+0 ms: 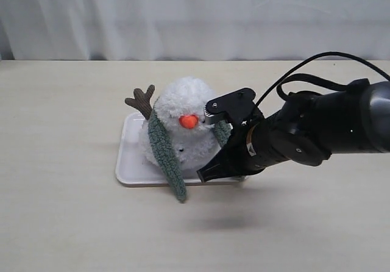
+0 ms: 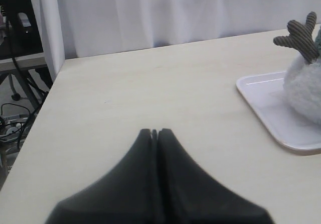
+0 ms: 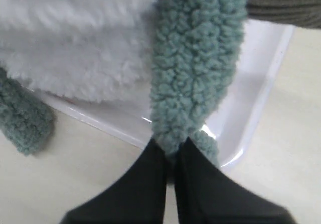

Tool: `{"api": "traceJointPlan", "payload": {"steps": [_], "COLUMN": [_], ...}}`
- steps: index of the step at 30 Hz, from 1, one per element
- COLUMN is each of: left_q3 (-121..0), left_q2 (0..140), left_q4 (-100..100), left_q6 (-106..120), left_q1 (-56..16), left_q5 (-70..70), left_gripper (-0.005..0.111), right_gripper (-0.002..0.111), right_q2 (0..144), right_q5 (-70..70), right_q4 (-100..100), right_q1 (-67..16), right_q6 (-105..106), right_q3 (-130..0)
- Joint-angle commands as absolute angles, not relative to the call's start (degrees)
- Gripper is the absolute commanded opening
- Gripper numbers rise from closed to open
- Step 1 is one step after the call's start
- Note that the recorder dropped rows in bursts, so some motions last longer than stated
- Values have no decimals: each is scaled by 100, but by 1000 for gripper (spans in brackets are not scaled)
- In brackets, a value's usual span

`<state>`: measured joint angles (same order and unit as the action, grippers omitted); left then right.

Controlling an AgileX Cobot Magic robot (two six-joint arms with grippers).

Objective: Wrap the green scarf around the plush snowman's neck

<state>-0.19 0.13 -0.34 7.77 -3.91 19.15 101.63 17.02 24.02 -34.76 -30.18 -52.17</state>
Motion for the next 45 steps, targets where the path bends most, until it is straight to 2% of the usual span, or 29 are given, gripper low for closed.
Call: {"api": "traceJointPlan", "payload": {"steps": [1, 14, 29, 45], "left_q3": [0, 0, 0, 0], "left_q2": [0, 0, 0, 0], "left_q4": [-50, -50, -50, -50], "left_q6": [769, 769, 769, 769], "left_q1": [-374, -374, -374, -374], "left_q5": [1849, 1849, 1861, 1861], "left_gripper": [0, 0, 0, 0], "right_gripper": [4, 4, 4, 4], "right_q2": [10116, 10116, 10116, 10427], "right_q5": [1730, 1860, 2640, 2604], "right_q4": [1719, 924, -2919, -3404], "right_q1": [-3483, -3483, -3483, -3483], "right_q6": [-2905, -2795, 871, 1207], "right_q3": [-5230, -5622, -5927, -5927]}}
